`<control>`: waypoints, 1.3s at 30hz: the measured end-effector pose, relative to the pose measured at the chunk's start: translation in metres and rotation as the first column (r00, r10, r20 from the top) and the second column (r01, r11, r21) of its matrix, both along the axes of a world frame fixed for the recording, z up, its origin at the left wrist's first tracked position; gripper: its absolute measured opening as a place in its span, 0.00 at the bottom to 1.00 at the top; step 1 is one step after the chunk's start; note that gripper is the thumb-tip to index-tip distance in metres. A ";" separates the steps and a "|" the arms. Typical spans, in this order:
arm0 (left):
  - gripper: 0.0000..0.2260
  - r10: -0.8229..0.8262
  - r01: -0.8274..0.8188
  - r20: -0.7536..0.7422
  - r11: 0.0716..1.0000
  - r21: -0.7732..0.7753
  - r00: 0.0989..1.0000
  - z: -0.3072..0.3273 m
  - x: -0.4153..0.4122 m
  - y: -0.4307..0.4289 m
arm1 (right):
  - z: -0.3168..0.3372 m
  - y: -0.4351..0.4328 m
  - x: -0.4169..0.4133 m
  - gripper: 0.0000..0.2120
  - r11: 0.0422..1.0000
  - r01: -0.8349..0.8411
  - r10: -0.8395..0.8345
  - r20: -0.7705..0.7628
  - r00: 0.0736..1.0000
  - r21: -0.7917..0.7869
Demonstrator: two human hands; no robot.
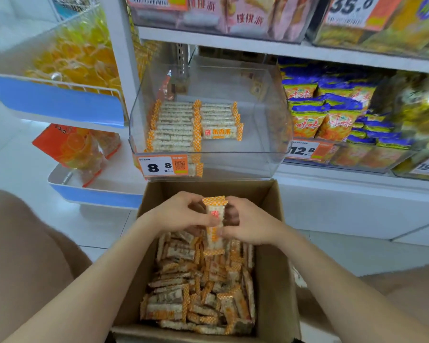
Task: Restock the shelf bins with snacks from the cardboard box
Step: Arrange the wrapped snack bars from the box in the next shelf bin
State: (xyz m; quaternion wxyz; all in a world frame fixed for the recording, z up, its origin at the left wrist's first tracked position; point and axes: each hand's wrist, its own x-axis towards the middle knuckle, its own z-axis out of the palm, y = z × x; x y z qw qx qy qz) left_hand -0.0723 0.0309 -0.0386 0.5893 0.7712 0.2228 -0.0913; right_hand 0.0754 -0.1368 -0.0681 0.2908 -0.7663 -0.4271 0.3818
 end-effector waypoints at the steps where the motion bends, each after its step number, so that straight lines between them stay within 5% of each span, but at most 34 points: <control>1: 0.09 -0.026 0.025 0.028 0.999 0.029 0.999 0.017 -0.002 0.000 | 0.018 -0.003 0.001 0.29 1.000 -0.009 0.009 -0.010 1.000 0.019; 7: 0.08 0.107 -0.131 0.352 0.990 0.044 0.930 0.101 -0.004 -0.009 | 0.099 -0.004 -0.004 0.16 0.878 0.197 -0.161 -0.118 0.980 0.436; 10: 0.19 0.207 -0.236 0.421 0.971 0.018 0.883 0.118 0.002 0.003 | 0.124 0.007 0.000 0.14 0.836 0.172 -0.173 -0.047 0.984 0.522; 14: 0.11 0.109 -0.381 0.526 0.811 0.444 0.844 0.118 0.013 0.035 | 0.145 0.030 0.028 0.19 0.795 0.141 -0.381 0.306 0.872 0.589; 17: 0.10 -0.054 -0.358 0.474 0.581 0.731 0.879 0.106 0.024 0.059 | 0.156 0.049 0.063 0.22 0.892 -0.042 -0.320 0.695 0.644 0.450; 20: 0.15 -0.075 -0.206 0.276 0.488 0.848 0.958 0.093 0.036 0.070 | 0.155 0.073 0.092 0.25 0.992 -0.103 -0.011 0.860 0.510 0.074; 24: 0.20 -0.043 -0.044 0.080 0.538 0.842 0.996 0.087 0.057 0.076 | 0.135 0.108 0.100 0.23 0.973 -0.085 0.227 0.821 0.524 -0.215; 31: 0.36 -0.071 0.250 -0.262 0.607 0.754 0.962 0.074 0.075 0.093 | 0.105 0.145 0.103 0.19 0.974 -0.029 0.211 0.862 0.461 -0.223; 39: 0.32 -0.111 0.253 -0.235 0.612 0.749 0.966 0.072 0.074 0.091 | 0.091 0.153 0.113 0.35 0.961 0.181 0.004 0.666 0.746 -0.208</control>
